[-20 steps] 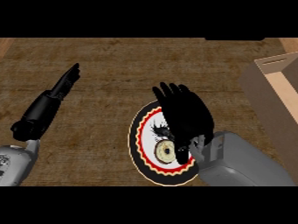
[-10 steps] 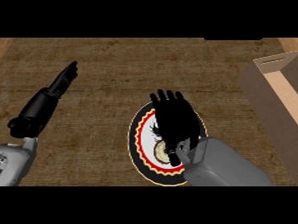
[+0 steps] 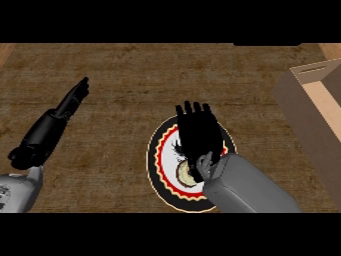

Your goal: Pick the bell pepper from the plate and place it in the cardboard box

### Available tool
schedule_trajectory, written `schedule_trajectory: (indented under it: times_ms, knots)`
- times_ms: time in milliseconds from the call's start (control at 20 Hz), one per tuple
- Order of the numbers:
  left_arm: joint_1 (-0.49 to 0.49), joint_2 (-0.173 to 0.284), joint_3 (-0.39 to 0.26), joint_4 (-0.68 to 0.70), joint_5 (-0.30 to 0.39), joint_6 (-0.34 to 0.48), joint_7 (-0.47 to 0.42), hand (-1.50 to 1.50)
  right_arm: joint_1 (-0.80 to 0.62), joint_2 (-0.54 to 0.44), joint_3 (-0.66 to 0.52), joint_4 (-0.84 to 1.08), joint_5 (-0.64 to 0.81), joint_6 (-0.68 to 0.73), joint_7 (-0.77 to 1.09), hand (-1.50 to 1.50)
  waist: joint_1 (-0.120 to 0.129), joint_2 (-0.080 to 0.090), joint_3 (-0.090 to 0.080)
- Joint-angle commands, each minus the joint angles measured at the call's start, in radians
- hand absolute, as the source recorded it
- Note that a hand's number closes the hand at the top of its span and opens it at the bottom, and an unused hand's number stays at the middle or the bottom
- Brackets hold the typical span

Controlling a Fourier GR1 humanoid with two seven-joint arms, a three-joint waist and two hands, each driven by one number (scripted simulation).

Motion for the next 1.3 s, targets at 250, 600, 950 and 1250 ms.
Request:
schedule_trajectory:
  times_ms: [250, 600, 950, 1250]
  knots:
    - [-0.070, -0.032, 0.058, 0.029, -0.026, -0.050, 0.045, 0.00, -0.018, 0.049, -0.077, 0.187, 0.134, -0.032, -0.098, -1.50, 0.000, 0.002, 0.000]
    - [-0.004, -0.072, 0.062, -0.023, -0.070, -0.058, 0.025, 0.00, 0.087, 0.038, -0.096, 0.209, 0.190, -0.087, -0.210, -1.50, 0.000, 0.001, 0.000]
    - [-0.017, -0.088, 0.106, 0.072, -0.100, -0.102, -0.045, 0.00, 0.020, 0.088, -0.180, 0.248, 0.259, -0.012, -0.182, -1.50, -0.003, 0.001, 0.000]
    - [-0.030, -0.098, 0.130, 0.015, -0.116, -0.114, 0.022, 0.00, 0.117, 0.056, -0.193, 0.274, 0.311, -0.110, -0.272, -1.50, -0.003, 0.001, 0.000]
